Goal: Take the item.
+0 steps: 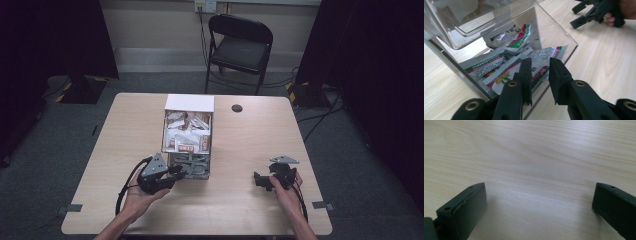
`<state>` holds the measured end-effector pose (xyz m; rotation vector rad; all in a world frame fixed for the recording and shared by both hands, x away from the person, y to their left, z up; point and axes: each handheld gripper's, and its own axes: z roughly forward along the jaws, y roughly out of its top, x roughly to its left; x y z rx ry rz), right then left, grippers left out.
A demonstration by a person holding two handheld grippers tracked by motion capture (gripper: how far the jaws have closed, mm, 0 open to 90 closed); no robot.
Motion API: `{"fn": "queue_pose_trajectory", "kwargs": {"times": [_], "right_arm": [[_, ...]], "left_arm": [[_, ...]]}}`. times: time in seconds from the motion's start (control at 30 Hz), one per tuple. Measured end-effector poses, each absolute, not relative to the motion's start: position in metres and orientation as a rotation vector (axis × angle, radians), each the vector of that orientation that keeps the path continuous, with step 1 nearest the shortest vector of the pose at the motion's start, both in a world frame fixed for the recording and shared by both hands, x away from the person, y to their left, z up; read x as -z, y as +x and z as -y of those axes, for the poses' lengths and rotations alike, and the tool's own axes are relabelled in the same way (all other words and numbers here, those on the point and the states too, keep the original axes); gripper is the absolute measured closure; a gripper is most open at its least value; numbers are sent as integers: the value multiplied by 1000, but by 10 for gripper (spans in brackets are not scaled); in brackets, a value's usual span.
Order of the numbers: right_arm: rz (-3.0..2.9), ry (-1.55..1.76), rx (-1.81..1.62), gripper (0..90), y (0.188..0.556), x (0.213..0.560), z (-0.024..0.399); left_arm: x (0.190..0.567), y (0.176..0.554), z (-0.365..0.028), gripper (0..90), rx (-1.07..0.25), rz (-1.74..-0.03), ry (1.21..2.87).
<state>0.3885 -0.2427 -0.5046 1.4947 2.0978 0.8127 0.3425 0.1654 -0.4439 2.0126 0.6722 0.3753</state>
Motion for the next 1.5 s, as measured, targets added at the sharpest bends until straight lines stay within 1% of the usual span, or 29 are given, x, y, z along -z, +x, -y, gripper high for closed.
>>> {"fn": "queue_pose_trajectory", "kwargs": {"times": [0.23, 0.43, 0.53, 0.67, 0.7, 0.77, 0.83, 1.17, 1.5], "right_arm": [[-2103, 1490, -813, 0, 388, 505, 242], [-2103, 1490, -813, 0, 388, 505, 242], [-2103, 1490, -813, 0, 388, 505, 243], [-2103, 1490, -813, 0, 388, 505, 242], [-2103, 1490, -813, 0, 388, 505, 242], [-2103, 1490, -813, 0, 388, 505, 242], [-2103, 1490, -814, 0, 388, 505, 242], [-2103, 1490, -814, 0, 388, 505, 242], [-2103, 1490, -813, 0, 388, 505, 242]], "left_arm": [[449, 349, -165, 703, -385, -703, 1979], [452, 350, -161, 714, -370, -682, 1996], [453, 350, -162, 714, -388, -683, 2012], [455, 350, -160, 767, -391, -694, 2005], [456, 350, -161, 814, -383, -695, 2005], [457, 351, -161, 868, -376, -696, 2005], [457, 352, -161, 898, -359, -697, 2001], [453, 350, -163, 900, -276, -722, 1954], [448, 347, -168, 900, -244, -733, 1913]]}}
